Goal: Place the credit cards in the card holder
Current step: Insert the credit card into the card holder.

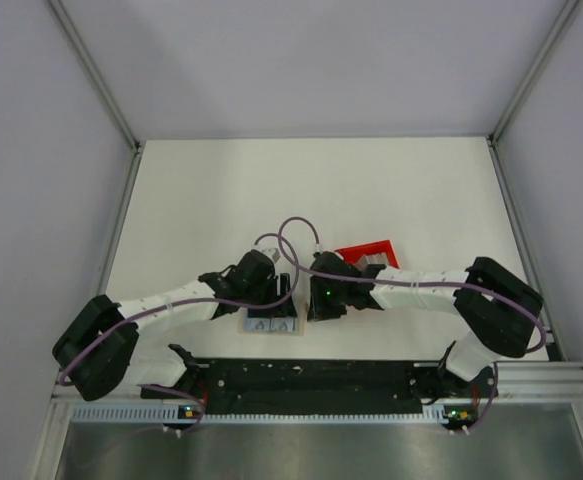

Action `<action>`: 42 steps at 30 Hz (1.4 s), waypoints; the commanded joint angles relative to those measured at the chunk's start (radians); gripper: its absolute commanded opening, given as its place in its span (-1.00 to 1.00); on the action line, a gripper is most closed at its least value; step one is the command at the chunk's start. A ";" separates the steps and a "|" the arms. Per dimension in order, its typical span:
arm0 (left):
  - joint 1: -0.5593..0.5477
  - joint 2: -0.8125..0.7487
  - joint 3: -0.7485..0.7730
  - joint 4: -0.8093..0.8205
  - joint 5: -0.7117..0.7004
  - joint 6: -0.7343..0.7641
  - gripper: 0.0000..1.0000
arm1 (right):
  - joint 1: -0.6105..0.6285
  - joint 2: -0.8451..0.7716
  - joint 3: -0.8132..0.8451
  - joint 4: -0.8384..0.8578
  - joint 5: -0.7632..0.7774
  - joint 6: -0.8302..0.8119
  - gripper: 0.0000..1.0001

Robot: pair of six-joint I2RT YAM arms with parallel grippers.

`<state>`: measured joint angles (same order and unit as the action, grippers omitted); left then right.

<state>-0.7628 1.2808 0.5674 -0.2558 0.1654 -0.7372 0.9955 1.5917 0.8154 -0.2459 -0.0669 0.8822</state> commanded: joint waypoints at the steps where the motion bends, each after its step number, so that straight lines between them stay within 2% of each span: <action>1: -0.003 -0.017 0.015 -0.040 -0.061 0.012 0.39 | 0.029 -0.090 -0.005 0.097 -0.002 -0.014 -0.64; 4: -0.001 -0.014 0.003 -0.030 -0.050 0.010 0.37 | 0.042 -0.091 -0.007 0.143 -0.004 0.006 -0.79; 9: -0.003 -0.037 -0.043 0.026 -0.038 -0.013 0.30 | 0.046 -0.046 0.020 0.159 0.024 0.026 -0.88; 14: -0.001 -0.080 -0.096 0.087 -0.037 -0.048 0.32 | 0.045 0.025 0.053 0.186 -0.013 0.017 -0.92; 23: -0.001 -0.193 -0.231 0.246 -0.047 -0.155 0.52 | 0.043 0.031 0.031 0.292 -0.053 0.026 -0.93; 32: -0.001 -0.267 -0.360 0.421 -0.063 -0.298 0.54 | 0.045 0.086 0.001 0.384 -0.102 0.101 -0.93; 35: 0.000 -0.284 -0.363 0.406 -0.076 -0.297 0.57 | 0.045 0.116 0.010 0.360 -0.090 0.104 -0.94; 38: -0.001 -0.275 -0.354 0.392 -0.053 -0.284 0.57 | 0.045 0.139 0.048 0.222 -0.039 0.100 -0.97; 42: 0.000 -0.265 -0.313 0.300 -0.058 -0.229 0.57 | 0.045 0.139 0.051 0.128 0.027 0.097 -0.99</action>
<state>-0.7609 0.9958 0.2287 0.1280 0.1108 -1.0073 1.0306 1.6981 0.8375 -0.0177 -0.1085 0.9791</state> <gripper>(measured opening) 0.779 0.007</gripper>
